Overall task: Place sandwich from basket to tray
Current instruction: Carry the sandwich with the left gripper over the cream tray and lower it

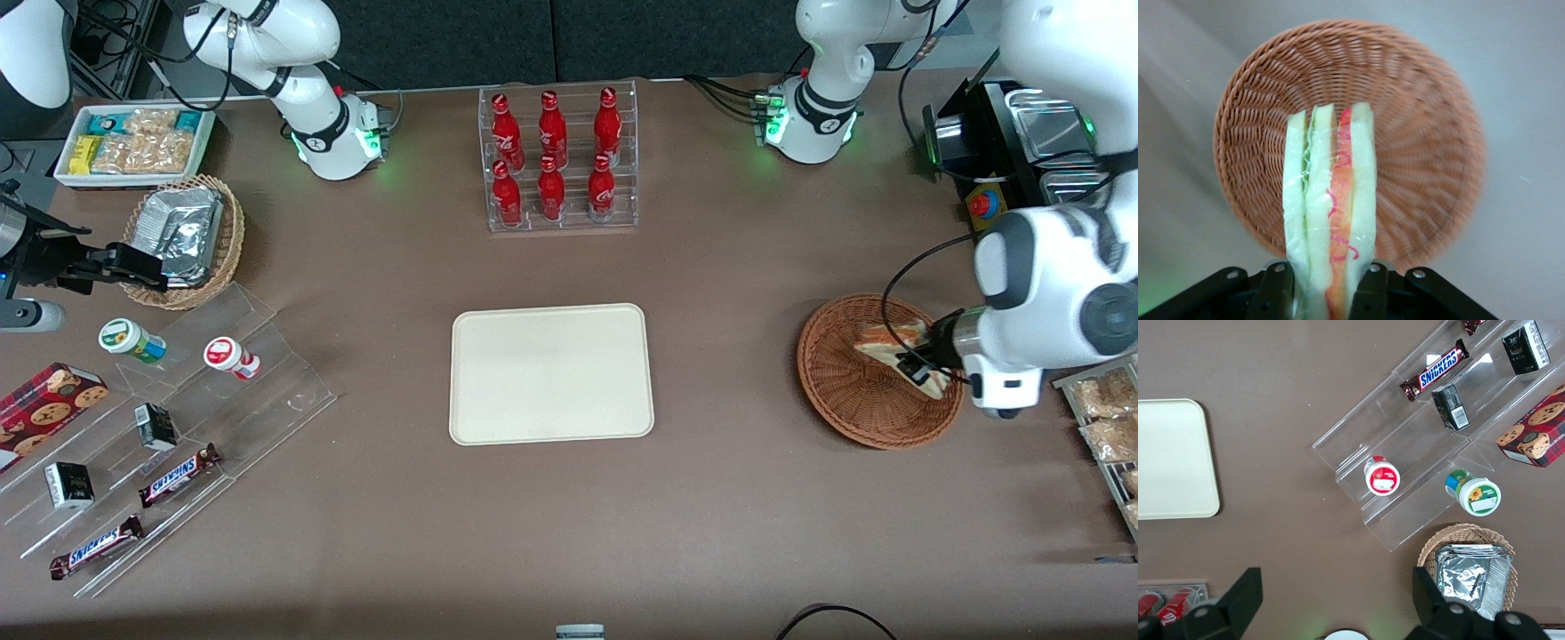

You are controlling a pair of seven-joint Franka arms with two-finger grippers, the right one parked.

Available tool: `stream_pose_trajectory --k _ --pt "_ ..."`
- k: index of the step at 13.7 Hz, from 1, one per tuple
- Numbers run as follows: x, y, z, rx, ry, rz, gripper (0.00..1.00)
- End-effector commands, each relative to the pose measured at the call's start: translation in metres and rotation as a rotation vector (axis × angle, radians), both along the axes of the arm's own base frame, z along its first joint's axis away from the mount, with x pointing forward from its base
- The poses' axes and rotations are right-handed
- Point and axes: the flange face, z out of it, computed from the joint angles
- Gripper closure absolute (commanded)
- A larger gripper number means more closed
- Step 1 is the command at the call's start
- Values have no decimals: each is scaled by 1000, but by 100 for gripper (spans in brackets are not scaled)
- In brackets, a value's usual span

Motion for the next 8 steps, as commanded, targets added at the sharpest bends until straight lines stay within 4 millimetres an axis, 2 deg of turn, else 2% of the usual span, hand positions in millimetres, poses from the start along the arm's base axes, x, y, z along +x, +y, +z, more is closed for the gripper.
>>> stream_pose_trajectory --k 1,2,5,6,8 --pt "17 -61 60 -53 -21 -40 95" --pt "17 -95 78 -62 -32 -45 95" --pt "-4 -202 105 -66 -56 -81 94" --pt "-17 -242 103 -56 -51 -103 94" --pt "-41 -304 93 -53 -48 -190 94"
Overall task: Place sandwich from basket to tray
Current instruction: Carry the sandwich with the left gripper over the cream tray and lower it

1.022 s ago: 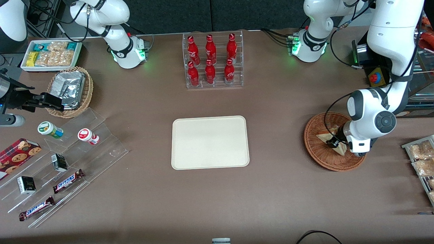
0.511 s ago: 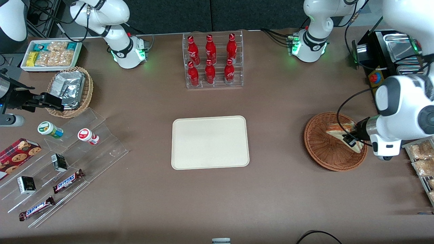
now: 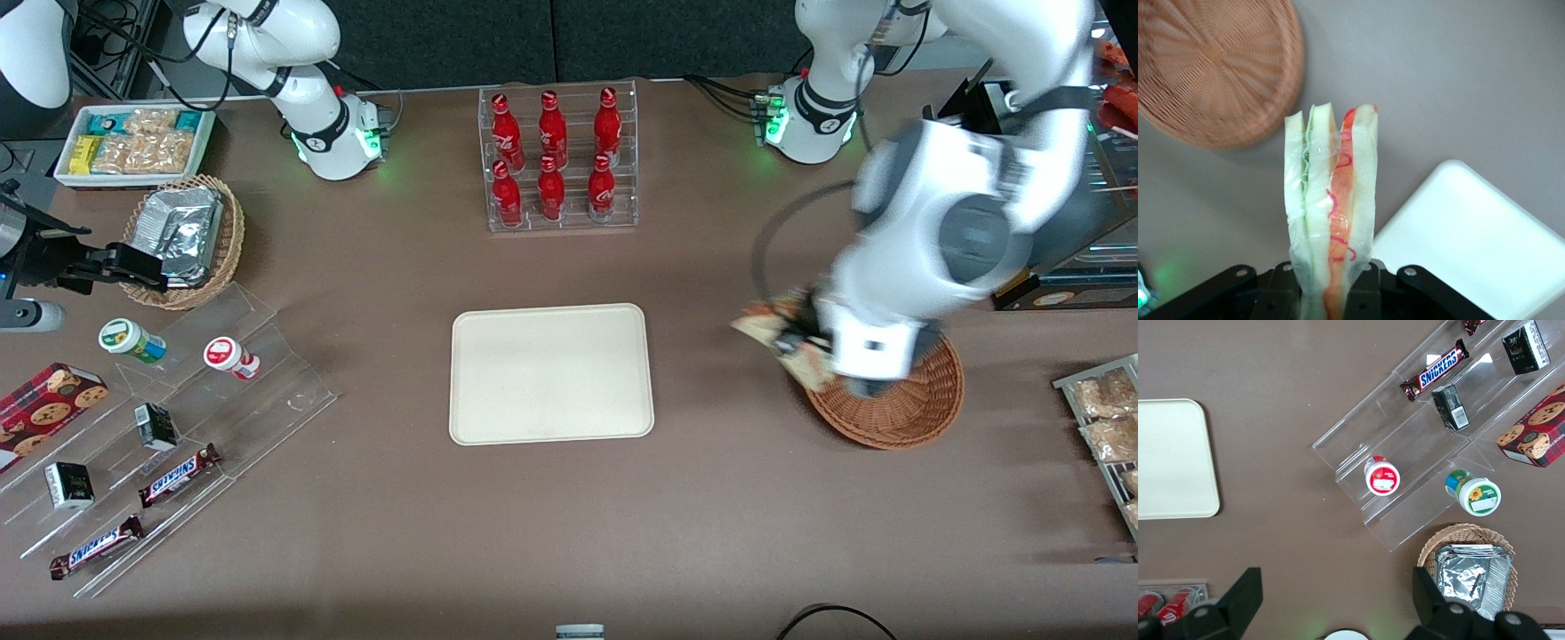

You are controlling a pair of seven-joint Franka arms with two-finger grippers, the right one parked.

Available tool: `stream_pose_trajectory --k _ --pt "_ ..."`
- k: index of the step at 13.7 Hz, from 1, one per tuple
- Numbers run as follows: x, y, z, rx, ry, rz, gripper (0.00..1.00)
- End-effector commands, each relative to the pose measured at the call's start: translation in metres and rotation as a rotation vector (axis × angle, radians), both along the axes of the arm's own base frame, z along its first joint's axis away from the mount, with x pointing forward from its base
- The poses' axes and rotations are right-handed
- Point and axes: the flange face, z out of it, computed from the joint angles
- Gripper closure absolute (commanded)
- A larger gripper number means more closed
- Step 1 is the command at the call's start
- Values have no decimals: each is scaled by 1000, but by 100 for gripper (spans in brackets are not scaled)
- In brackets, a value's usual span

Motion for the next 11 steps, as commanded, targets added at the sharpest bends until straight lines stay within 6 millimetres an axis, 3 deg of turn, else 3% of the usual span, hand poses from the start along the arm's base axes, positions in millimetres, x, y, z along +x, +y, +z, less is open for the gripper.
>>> stream_pose_trajectory --k 1,6,11 --pt "-19 -73 -14 5 9 -91 94" --pt "-25 -172 -63 8 -24 -303 94" --pt "-15 -228 -124 -41 -127 -529 92"
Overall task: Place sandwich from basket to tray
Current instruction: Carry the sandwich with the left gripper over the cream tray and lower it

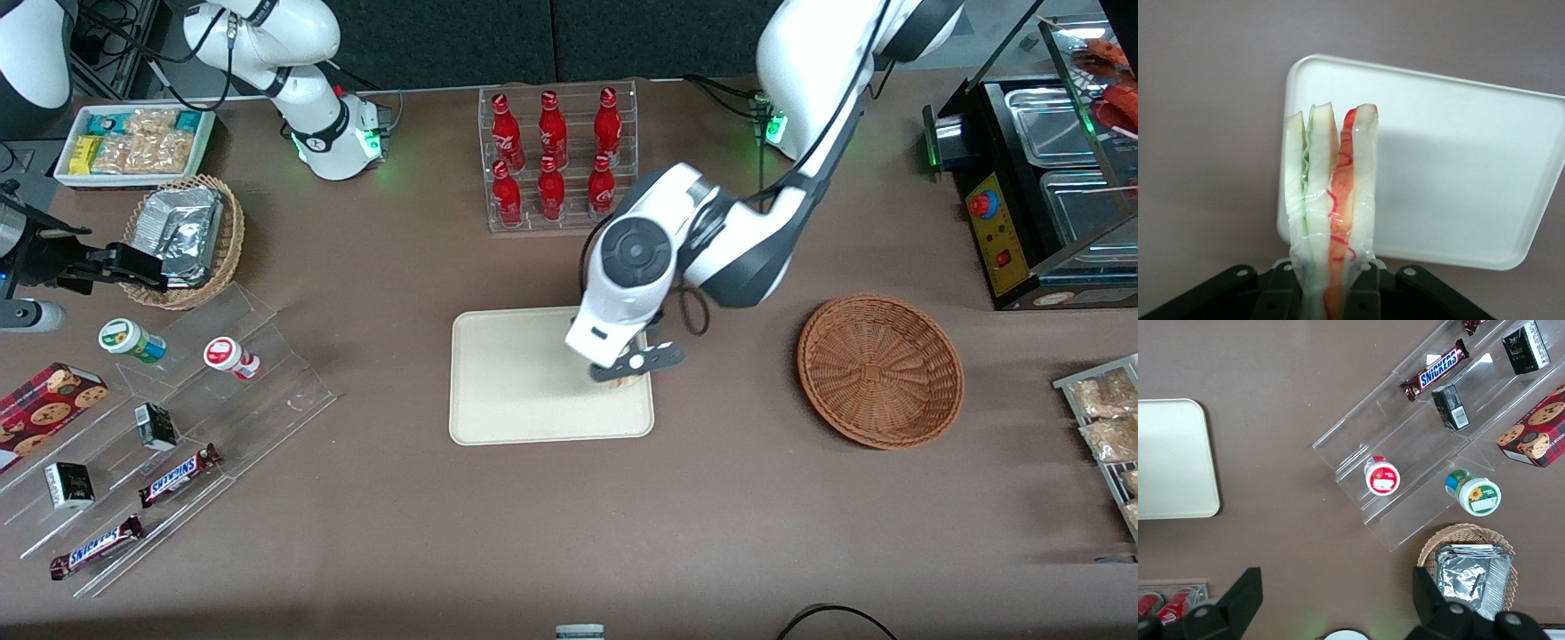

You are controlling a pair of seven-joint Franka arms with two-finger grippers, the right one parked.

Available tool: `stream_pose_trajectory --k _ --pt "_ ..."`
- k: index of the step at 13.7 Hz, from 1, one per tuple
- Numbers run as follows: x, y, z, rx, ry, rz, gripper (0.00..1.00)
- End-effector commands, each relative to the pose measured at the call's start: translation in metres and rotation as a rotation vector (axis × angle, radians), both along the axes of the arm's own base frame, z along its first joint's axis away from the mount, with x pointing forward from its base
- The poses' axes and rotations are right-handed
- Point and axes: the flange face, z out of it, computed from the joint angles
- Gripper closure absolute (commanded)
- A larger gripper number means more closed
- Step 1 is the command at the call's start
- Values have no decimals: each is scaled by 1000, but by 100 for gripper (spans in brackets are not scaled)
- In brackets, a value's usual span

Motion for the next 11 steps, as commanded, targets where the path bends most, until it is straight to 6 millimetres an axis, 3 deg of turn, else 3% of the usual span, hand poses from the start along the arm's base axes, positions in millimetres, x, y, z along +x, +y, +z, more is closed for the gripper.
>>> stream_pose_trajectory --k 1,4,11 --pt "5 -30 -23 -21 -80 -79 93" --pt "-5 -53 -60 -43 -88 -180 97" --pt "-18 -76 -132 -62 -88 -245 96"
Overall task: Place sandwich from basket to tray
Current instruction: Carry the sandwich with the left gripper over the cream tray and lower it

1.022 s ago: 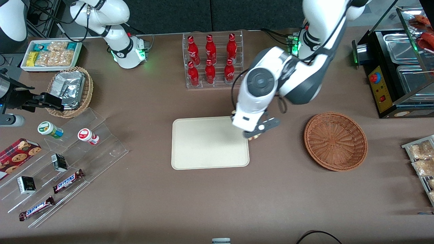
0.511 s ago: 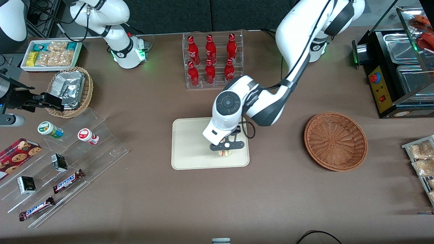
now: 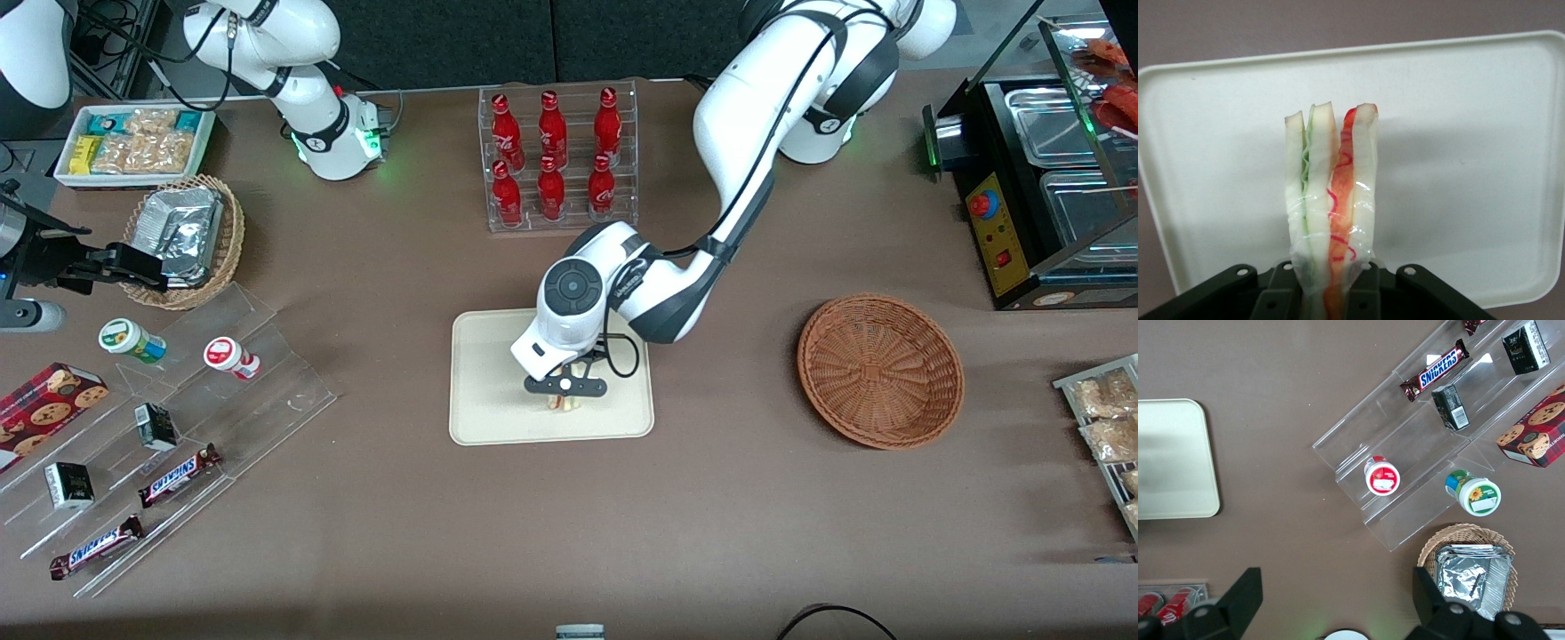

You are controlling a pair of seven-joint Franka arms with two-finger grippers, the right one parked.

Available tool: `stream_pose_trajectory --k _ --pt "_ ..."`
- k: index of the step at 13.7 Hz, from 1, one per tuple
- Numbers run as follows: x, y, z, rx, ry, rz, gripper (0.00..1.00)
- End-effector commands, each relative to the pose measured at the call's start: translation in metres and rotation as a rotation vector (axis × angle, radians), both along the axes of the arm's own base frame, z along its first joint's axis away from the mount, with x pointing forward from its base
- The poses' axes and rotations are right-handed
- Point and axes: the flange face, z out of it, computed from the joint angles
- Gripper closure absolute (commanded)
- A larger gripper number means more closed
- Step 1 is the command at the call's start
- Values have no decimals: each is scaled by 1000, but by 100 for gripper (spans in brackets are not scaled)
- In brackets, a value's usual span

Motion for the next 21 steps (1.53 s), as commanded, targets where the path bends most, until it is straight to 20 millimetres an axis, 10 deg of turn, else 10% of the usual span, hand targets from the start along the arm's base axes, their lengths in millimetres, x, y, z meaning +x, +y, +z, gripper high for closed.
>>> stream_pose_trajectory --k 1,6,7,8,9,12,17,21 --pt "-1 -12 -26 -1 -21 -18 95" --pt "-11 -21 -44 2 -12 27 80" --pt "-11 -21 -43 3 -10 42 57" --pt "-9 -21 -38 0 -13 49 12" --pt "-8 -20 -27 -1 -14 65 0" --pt "2 -2 32 28 1 104 0" --pt "50 108 132 44 89 122 1" --pt "59 205 159 59 101 49 1"
